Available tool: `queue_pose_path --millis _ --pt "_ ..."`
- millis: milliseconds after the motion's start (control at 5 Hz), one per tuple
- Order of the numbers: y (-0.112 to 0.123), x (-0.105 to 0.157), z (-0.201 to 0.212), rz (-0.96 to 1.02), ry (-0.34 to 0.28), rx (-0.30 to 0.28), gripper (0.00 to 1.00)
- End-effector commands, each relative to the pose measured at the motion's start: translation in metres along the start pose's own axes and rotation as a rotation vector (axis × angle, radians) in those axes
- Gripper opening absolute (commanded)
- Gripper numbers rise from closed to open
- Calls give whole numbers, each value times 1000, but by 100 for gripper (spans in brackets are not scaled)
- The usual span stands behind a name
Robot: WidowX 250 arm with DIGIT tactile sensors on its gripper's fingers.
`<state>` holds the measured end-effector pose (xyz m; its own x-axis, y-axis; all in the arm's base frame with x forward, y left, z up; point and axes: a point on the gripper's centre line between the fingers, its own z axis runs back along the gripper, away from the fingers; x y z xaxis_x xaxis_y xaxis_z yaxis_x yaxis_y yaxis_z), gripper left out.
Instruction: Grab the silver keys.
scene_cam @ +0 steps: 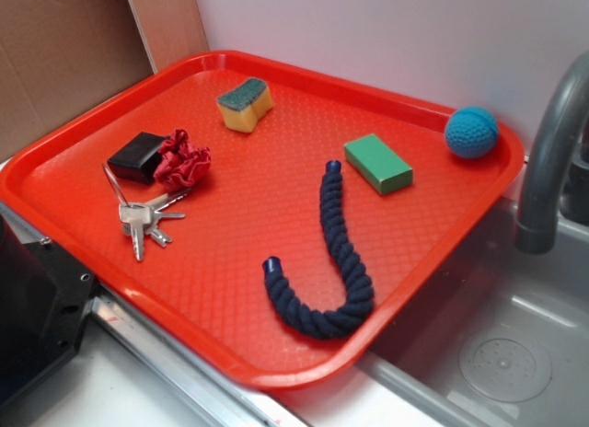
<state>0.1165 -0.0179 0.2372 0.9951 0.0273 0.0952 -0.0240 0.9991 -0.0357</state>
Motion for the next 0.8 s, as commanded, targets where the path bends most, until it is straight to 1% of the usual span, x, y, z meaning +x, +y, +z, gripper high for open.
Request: queue_pose_path --millis 0,200,400,600 --pt "0 0 0 0 0 0 100" --pt "30 15 -37 246 5 57 100" --pt "47 25 -64 314 -2 98 100" --pt "64 20 -89 529 -63 158 100"
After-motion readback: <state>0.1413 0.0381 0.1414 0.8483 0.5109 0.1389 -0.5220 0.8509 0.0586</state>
